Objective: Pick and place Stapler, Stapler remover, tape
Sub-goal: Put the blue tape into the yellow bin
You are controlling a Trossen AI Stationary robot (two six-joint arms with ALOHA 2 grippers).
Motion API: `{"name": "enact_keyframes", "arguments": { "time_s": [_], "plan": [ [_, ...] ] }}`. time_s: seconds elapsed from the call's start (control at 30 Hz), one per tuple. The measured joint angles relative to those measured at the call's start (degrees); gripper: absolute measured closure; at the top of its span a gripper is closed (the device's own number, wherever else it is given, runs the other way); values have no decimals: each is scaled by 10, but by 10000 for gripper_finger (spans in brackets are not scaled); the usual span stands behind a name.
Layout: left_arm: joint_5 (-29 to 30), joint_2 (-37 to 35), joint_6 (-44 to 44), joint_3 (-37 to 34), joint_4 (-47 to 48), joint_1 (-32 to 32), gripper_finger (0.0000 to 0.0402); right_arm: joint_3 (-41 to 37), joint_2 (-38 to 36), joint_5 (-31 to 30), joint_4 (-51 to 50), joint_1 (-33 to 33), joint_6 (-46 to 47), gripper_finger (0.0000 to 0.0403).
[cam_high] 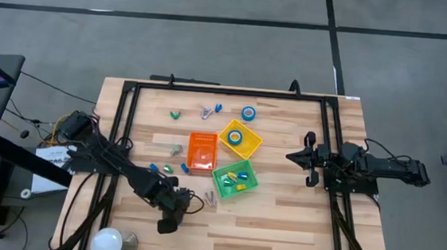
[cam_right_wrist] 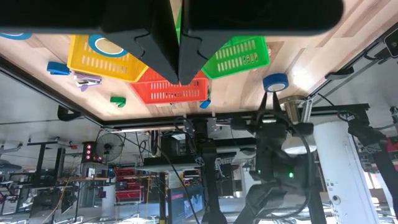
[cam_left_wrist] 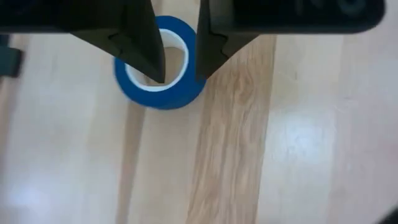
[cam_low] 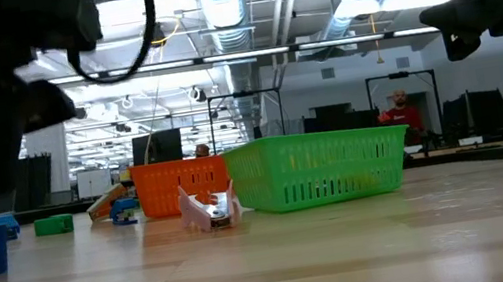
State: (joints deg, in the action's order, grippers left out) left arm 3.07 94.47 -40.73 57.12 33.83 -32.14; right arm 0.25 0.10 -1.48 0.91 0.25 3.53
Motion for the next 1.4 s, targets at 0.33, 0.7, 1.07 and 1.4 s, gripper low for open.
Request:
{"name": "enact_keyframes", "arguments": {
  "time_s": [0.33, 0.7, 1.07, 1.4],
  "plan": [
    [20, -47, 0, 0, 1, 0, 384, 0, 0, 0, 0, 0, 0, 402],
    [14, -40, 0, 1, 1, -2, 313, 0, 0, 0, 0, 0, 0, 402],
    [17, -40, -18, -33, -2, -2, 175, 0, 0, 0, 0, 0, 0, 402],
    [17, -40, -17, -44, -11, -2, 138, 0, 0, 0, 0, 0, 0, 402]
  ]
}}
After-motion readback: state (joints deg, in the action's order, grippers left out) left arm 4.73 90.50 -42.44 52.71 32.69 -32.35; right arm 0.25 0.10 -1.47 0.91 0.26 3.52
